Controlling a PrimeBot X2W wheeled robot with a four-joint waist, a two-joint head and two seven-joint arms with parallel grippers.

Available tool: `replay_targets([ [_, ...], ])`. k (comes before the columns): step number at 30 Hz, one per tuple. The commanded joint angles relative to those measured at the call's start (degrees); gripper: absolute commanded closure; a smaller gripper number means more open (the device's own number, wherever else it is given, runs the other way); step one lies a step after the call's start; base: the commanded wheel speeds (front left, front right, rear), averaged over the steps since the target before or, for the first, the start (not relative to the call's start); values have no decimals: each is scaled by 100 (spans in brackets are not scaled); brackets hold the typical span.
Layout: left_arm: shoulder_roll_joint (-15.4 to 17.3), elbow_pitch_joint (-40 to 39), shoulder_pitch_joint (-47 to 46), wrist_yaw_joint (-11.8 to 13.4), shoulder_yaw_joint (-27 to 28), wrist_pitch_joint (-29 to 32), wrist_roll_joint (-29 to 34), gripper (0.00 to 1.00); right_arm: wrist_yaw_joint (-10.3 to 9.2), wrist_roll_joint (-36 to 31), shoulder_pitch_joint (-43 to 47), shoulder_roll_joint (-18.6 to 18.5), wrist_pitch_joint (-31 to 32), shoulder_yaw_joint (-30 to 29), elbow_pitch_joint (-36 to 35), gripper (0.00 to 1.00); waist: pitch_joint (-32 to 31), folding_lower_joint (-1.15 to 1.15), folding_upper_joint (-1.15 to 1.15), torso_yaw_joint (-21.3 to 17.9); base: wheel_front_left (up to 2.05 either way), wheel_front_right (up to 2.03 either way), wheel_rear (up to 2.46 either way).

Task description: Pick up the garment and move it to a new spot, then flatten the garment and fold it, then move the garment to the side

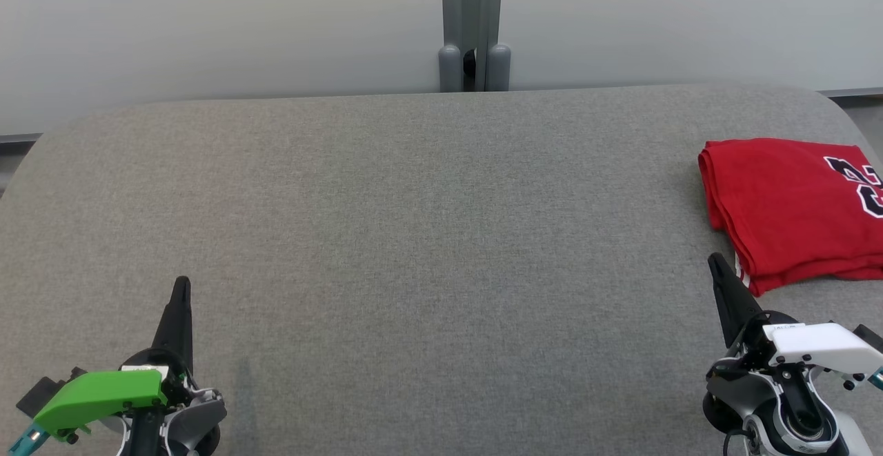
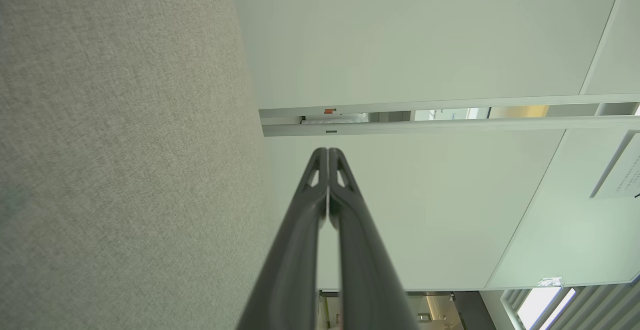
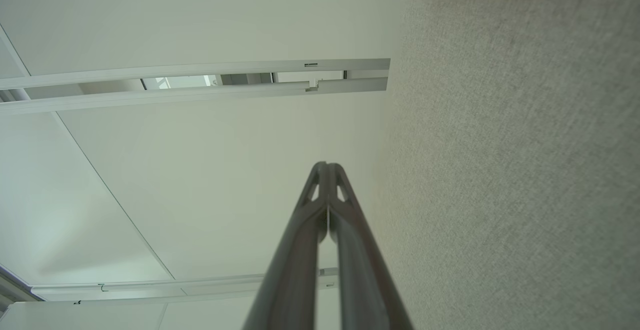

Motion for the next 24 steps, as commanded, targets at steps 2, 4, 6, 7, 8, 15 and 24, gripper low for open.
replay_targets([
  [2,-4,-12,-59,-36,19,25,-13,100,2,37,-34,-25,15,-10,-27,100,0,0,0,0,0,0,0],
  [4,-4,-12,-59,-36,19,25,-13,100,2,37,-34,-25,15,-10,-27,100,0,0,0,0,0,0,0],
  [6,-4,-13,-59,-36,19,25,-13,100,2,37,-34,-26,15,-10,-27,100,0,0,0,0,0,0,0],
  [7,-5,-13,-59,-36,20,25,-13,100,2,37,-34,-26,15,-10,-27,100,0,0,0,0,0,0,0],
  [8,-5,-13,-59,-36,19,25,-13,100,2,37,-34,-26,16,-10,-26,100,0,0,0,0,0,0,0],
  [15,-5,-13,-59,-36,20,26,-12,100,2,37,-33,-25,15,-9,-26,100,0,0,0,0,0,0,0],
  [24,-5,-13,-59,-36,20,26,-11,100,2,37,-33,-25,16,-9,-26,100,0,0,0,0,0,0,0],
])
